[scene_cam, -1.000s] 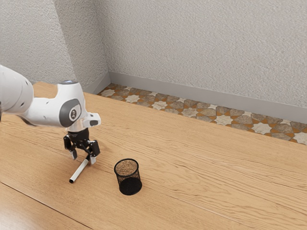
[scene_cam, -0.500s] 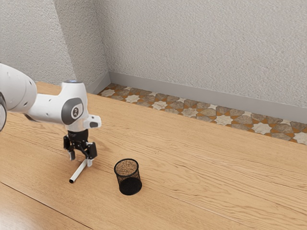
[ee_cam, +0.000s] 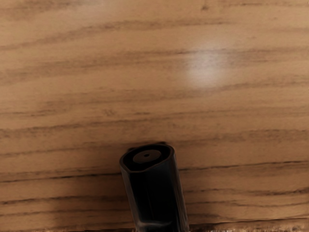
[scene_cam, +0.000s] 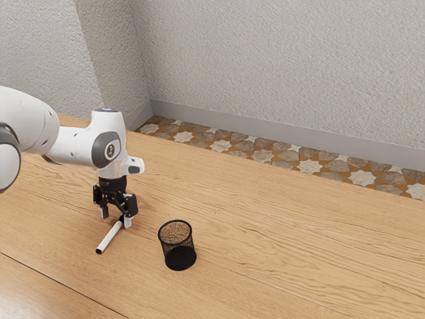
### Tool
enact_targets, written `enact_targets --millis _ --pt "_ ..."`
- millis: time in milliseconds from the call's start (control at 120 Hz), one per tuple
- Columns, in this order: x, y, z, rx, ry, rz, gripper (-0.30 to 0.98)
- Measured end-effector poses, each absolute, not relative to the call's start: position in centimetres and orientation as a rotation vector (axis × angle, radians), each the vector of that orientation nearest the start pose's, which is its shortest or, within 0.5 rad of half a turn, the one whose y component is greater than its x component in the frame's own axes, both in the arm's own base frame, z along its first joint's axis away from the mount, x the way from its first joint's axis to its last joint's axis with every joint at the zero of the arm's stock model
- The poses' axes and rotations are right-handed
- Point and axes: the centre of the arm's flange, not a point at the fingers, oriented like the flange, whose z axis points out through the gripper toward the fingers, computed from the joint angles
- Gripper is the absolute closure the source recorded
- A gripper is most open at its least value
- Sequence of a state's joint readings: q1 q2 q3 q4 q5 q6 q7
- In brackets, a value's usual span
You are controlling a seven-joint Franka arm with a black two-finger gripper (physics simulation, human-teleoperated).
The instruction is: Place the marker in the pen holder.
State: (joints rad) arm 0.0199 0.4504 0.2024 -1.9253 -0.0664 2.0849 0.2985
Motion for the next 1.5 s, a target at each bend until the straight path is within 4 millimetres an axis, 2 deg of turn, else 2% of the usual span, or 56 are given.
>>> enact_targets --millis 150,367,500,650,708,725,775,825,950,1033,1100,1142,1175,1242,1283,1317,1375,1408,1442,1500 --pt "57.8 12.3 23.8 -3.150 0.074 0.463 0.07" --pt "57.7 12.3 23.7 -3.161 0.073 0.472 0.48" --pt "57.6 12.3 23.8 -3.162 0.071 0.475 0.50" --pt "57.6 12.3 23.8 -3.172 0.064 0.474 0.36" --pt "57.6 12.3 23.9 -3.182 0.064 0.470 0.34" --pt "57.6 12.3 24.0 -3.185 0.066 0.469 0.35" --pt "57.6 12.2 24.0 -3.185 0.074 0.467 0.58" --pt "57.6 12.2 24.1 -3.178 0.081 0.468 0.68" --pt "57.8 12.3 24.3 -3.164 0.091 0.462 0.75" --pt "59.0 11.3 27.5 -3.158 0.124 0.390 0.76" --pt "59.7 9.8 31.0 -3.157 0.165 0.311 0.77" --pt "60.0 8.1 34.2 -3.164 0.201 0.229 0.77" --pt "60.1 5.9 37.2 -3.171 0.247 0.146 0.77" --pt "59.5 0.1 42.9 -3.180 0.376 -0.038 0.78" --pt "58.3 -3.5 45.3 -3.189 0.456 -0.136 0.78" --pt "56.8 -6.0 45.8 -3.205 0.506 -0.186 0.78" --pt "53.2 -10.3 44.6 -3.237 0.589 -0.235 0.78" --pt "51.8 -12.0 44.1 -3.252 0.616 -0.275 0.78" --pt "50.8 -12.2 44.0 -3.268 0.601 -0.330 0.78" --pt "50.0 -10.8 43.9 -3.298 0.505 -0.419 0.78"
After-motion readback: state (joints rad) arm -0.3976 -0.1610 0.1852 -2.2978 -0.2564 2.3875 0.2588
